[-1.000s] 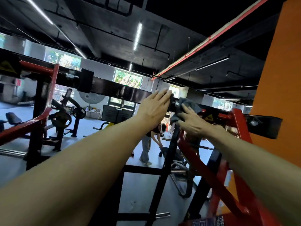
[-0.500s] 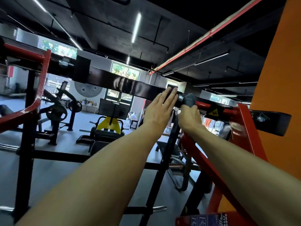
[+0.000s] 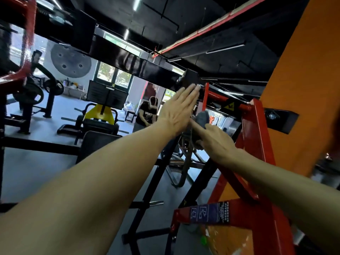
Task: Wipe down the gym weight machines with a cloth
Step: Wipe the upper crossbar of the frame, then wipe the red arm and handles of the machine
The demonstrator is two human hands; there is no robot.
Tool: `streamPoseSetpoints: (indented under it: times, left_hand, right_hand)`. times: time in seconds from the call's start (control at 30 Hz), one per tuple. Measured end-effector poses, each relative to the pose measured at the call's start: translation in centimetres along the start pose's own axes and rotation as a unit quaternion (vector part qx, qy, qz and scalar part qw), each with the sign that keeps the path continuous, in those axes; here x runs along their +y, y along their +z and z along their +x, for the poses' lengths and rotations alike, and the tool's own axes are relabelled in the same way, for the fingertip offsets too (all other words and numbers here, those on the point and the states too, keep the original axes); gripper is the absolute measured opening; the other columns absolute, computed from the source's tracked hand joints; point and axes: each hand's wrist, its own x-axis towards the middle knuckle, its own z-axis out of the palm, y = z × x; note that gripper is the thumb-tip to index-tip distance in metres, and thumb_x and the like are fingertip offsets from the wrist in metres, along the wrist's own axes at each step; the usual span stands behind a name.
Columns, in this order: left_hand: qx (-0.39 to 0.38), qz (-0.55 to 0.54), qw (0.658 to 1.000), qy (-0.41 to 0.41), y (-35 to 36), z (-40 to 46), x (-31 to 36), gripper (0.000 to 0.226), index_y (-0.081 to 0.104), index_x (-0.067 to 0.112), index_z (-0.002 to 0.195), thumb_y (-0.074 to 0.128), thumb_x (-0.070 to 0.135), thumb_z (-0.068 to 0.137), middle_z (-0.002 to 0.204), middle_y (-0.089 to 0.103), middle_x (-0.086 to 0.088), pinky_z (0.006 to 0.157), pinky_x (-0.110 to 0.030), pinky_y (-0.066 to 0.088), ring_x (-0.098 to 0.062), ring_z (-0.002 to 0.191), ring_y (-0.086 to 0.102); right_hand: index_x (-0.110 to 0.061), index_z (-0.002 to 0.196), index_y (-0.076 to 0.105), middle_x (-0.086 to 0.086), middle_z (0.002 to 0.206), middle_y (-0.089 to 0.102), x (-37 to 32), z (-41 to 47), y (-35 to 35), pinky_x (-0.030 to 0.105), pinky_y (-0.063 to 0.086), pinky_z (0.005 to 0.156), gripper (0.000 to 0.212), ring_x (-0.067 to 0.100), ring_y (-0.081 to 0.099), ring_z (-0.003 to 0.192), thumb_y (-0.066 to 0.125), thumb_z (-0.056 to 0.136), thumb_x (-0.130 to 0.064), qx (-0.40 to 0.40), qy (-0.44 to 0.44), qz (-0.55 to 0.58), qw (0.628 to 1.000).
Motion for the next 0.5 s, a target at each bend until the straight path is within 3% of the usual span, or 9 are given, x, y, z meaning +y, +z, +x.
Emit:
streamPoseSetpoints:
  times: [0.07,0.1,0.17,0.2,0.27,0.37,0.5]
  left_hand:
    - [-0.014,-0.054,0.997,0.044,0.5,-1.0,1.1,0.074,-0.013,0.002,0.158,0.009,0.024,0.091,0.167,-0.02,-0.015,0.127,-0.041,-0.002,-0.026,0.155,-0.018]
    - [-0.021,-0.086,0.995,0.05,0.3,-1.4,1.6,0.075,-0.013,0.001,0.158,0.012,0.023,0.09,0.167,-0.02,-0.014,0.127,-0.04,-0.003,-0.024,0.155,-0.018]
    - [-0.032,-0.134,0.989,0.05,0.1,-2.0,1.9,0.074,-0.013,0.001,0.158,0.023,0.02,0.096,0.167,-0.021,-0.014,0.127,-0.038,-0.004,-0.023,0.155,-0.019]
    - [-0.03,-0.151,0.987,0.051,-0.1,-2.3,2.0,0.076,-0.013,0.001,0.158,0.03,0.019,0.098,0.167,-0.021,-0.015,0.127,-0.038,-0.003,-0.022,0.155,-0.019]
    - [-0.022,-0.158,0.985,0.065,-0.6,-2.9,2.3,0.08,-0.013,0.002,0.158,0.035,0.02,0.098,0.167,-0.021,-0.014,0.127,-0.038,-0.002,-0.022,0.154,-0.02]
    - [-0.03,-0.16,0.982,0.093,-1.1,-3.7,3.4,0.075,-0.016,0.004,0.158,0.026,0.022,0.098,0.166,-0.023,-0.013,0.127,-0.038,-0.003,-0.022,0.154,-0.021]
    - [-0.016,-0.141,0.979,0.143,-1.0,-4.2,5.6,0.08,-0.012,0.006,0.159,0.04,0.022,0.101,0.167,-0.02,-0.014,0.127,-0.04,-0.005,-0.023,0.154,-0.019]
  right_hand:
    - [-0.016,0.161,0.004,0.015,0.112,0.061,-0.1,0.5,0.1,0.043,0.051,0.084,0.09,0.032,0.055,0.101,0.064,0.096,-0.029,0.006,0.006,-0.049,0.999]
    - [-0.012,0.16,0.002,0.019,0.128,0.057,-0.2,0.5,0.2,0.042,0.049,0.093,0.088,0.034,0.053,0.115,0.061,0.097,-0.032,0.011,0.016,-0.086,0.996]
    - [-0.011,0.159,-0.008,0.026,0.162,0.021,-0.4,-0.3,0.4,0.041,0.029,0.119,0.089,0.038,0.023,0.15,0.055,0.101,-0.035,-0.003,0.027,-0.136,0.99]
    - [-0.013,0.158,-0.015,0.025,0.166,-0.001,-0.3,-1.3,0.3,0.041,0.015,0.124,0.091,0.037,0.002,0.155,0.052,0.102,-0.037,-0.014,0.02,-0.163,0.986]
    - [-0.022,0.159,-0.017,0.022,0.164,-0.022,0.6,-3.5,0.5,0.043,0.0,0.126,0.087,0.035,-0.018,0.153,0.046,0.103,-0.043,-0.027,-0.019,-0.2,0.979]
    - [-0.035,0.16,-0.007,0.018,0.163,-0.027,2.9,-7.3,1.1,0.048,-0.001,0.127,0.073,0.035,-0.022,0.152,0.038,0.104,-0.049,-0.042,-0.066,-0.227,0.971]
    - [-0.045,0.158,0.009,0.017,0.165,-0.019,5.3,-11.1,1.1,0.05,0.004,0.126,0.059,0.036,-0.016,0.153,0.026,0.102,-0.056,-0.058,-0.1,-0.235,0.965]
